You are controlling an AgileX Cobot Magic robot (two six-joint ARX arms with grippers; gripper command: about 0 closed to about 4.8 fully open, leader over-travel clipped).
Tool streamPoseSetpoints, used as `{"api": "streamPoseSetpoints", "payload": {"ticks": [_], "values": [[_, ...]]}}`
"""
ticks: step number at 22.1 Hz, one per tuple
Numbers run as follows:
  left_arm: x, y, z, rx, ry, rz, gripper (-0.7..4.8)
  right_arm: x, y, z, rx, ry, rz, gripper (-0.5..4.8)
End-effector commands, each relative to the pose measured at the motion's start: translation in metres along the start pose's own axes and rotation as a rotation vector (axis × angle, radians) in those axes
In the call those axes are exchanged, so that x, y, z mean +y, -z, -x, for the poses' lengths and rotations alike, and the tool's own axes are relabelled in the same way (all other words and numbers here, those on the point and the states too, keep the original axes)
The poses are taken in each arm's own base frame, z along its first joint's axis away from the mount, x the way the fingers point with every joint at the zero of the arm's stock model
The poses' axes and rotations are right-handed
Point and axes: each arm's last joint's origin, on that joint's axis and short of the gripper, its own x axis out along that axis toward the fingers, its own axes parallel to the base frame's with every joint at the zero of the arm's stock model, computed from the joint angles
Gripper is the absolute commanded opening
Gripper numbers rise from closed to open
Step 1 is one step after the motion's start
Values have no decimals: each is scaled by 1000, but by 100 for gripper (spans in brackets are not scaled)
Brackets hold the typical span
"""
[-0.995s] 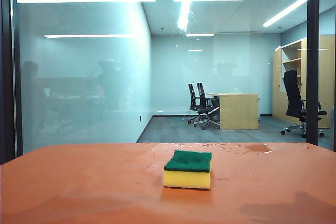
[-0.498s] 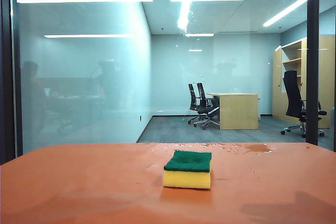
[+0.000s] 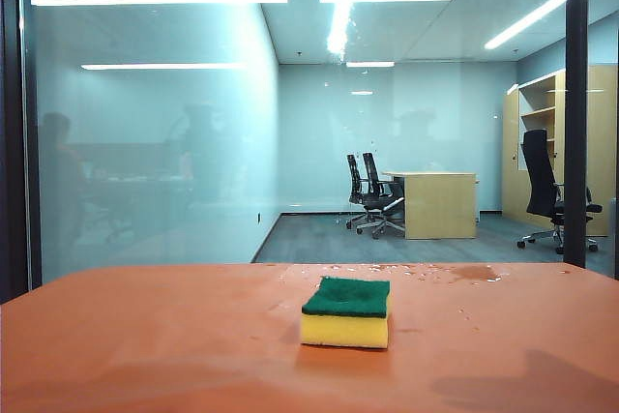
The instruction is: Pick up the sponge from the table, wipe the water off the glass, and finally place the sponge back on the table.
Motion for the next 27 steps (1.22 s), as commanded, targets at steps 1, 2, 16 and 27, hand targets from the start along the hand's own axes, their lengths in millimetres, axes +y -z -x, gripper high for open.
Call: {"api": "streamPoseSetpoints", "payload": {"ticks": [1,2,16,27], "values": [[-2,-18,2,-124,68,23,-4,0,-2,0,-28,-5,-97,-5],[-3,-21,2,-122,69,39,-4,1,-3,0,-29,-20,-139,-5],[-7,-57,13,-10,128,149,124,8,-71,19,51,-85,-183,-6],[-9,-62,1,107,279,190,152,24,-120,-20,342,-261,-299,21]]}}
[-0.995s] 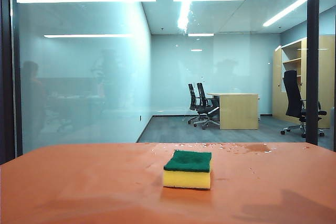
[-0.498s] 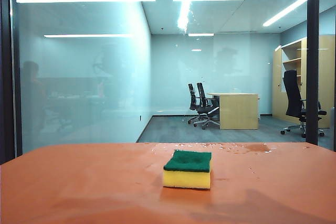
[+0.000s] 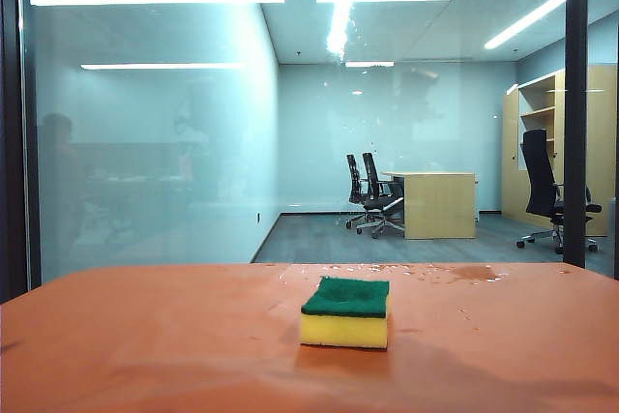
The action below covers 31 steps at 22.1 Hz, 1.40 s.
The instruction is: Pick up the sponge from the table, wipe the water off the glass, and finally place the sponge back on the table.
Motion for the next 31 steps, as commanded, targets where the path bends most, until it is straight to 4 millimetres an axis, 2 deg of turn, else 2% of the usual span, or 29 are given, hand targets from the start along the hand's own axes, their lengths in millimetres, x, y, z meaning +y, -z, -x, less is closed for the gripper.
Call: {"api": "streamPoseSetpoints", "payload": {"ticks": [1,2,3,4,5,6,9,10,11,12,19,22,27,31], "values": [[-1,-4,-6,47,93,20,212,8,-15,-26,166,-155,-86,75],[0,-7,-8,59,108,26,229,10,-19,-40,240,-191,-125,124],[-1,-9,-9,60,113,26,230,10,-21,-49,286,-212,-154,150],[-1,-14,-10,65,130,27,230,10,-22,-67,365,-239,-203,187],[-2,-18,-12,70,152,27,230,9,-20,-82,433,-264,-229,205],[-2,-21,-13,73,175,22,230,8,-19,-88,465,-276,-241,214],[-3,-34,-19,93,243,3,248,6,-4,-123,634,-318,-306,214],[-3,-37,-21,96,242,5,248,5,1,-131,666,-311,-313,228],[-2,-41,-24,102,242,9,248,6,9,-141,704,-307,-316,283],[-1,-43,-27,109,241,13,248,7,15,-147,726,-310,-315,314],[6,-39,-43,176,312,49,258,23,59,-193,853,-296,-286,320],[7,-38,-45,182,323,42,258,20,73,-211,884,-278,-297,320],[9,-35,-50,209,339,62,257,20,84,-231,924,-245,-295,319],[13,-31,-55,227,307,71,257,37,90,-245,925,-250,-249,319]]}}
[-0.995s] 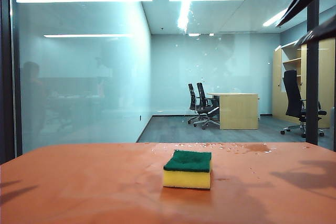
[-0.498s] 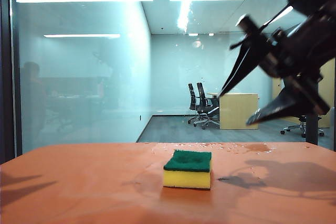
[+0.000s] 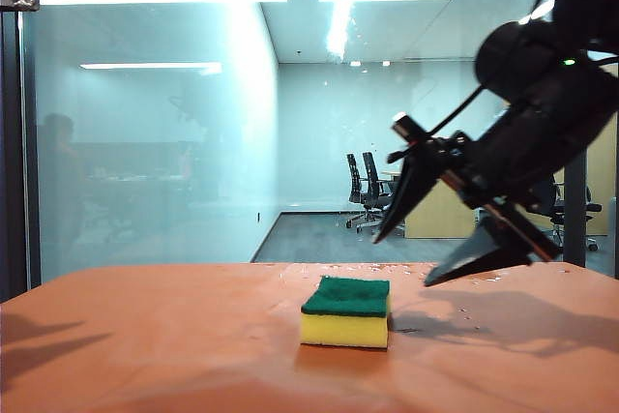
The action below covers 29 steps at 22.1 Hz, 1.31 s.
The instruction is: Pick up the sponge from the table, wipe the water off the glass, and finally place the sponge back on the table.
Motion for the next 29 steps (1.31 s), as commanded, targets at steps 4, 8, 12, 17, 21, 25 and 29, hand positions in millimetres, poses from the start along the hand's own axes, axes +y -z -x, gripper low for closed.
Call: {"api": "streamPoseSetpoints", "payload": {"ticks": [4,8,12,17,21,25,29], "values": [[4,-1,-4,-4,-10,-7,257,16,-7,-25,-7,47,39,319],[3,-3,-4,-19,-7,-21,257,11,-9,-36,3,61,10,318],[2,-3,-4,-12,35,-19,257,7,-11,-47,12,92,0,315],[1,-1,-4,4,77,-7,257,9,-10,-55,3,130,12,199],[2,6,-4,58,75,49,257,10,-13,-55,-22,144,20,116],[2,12,-3,104,72,55,257,10,-14,-55,-38,144,28,-9],[2,16,-3,132,68,68,257,10,-15,-55,-53,159,30,-9]]}}
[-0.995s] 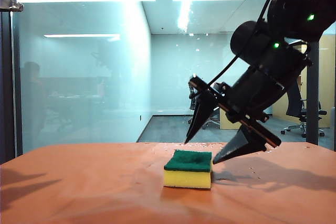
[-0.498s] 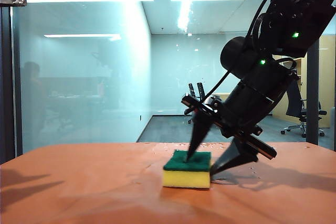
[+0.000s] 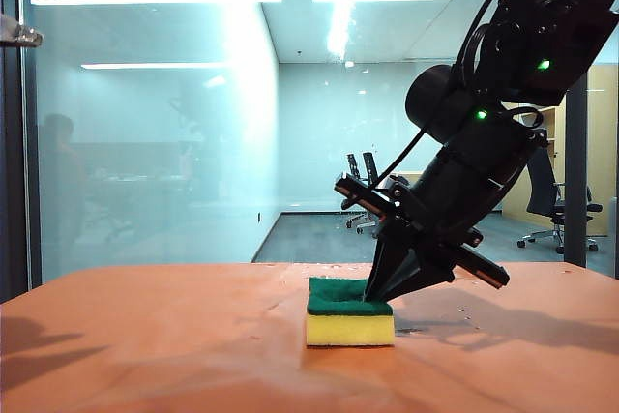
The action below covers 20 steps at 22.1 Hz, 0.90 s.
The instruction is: Pick up the sponge from the table, wipe the water off the glass, and finally place the sponge back on the table.
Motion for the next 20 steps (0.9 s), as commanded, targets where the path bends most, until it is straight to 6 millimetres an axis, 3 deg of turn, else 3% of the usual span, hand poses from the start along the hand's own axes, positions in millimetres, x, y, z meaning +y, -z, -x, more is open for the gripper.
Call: {"api": "streamPoseSetpoints", "payload": {"ticks": [1,9,16,20], "values": [[-1,1,0,10,5,-16,257,2,-3,1,-29,10,10,-9],[0,6,0,48,3,28,257,10,-12,6,-77,-16,42,-9],[4,9,1,78,-150,-90,257,33,-44,20,-245,0,187,-9],[6,8,0,60,-160,-109,257,36,-51,23,-339,25,247,-9]]}}
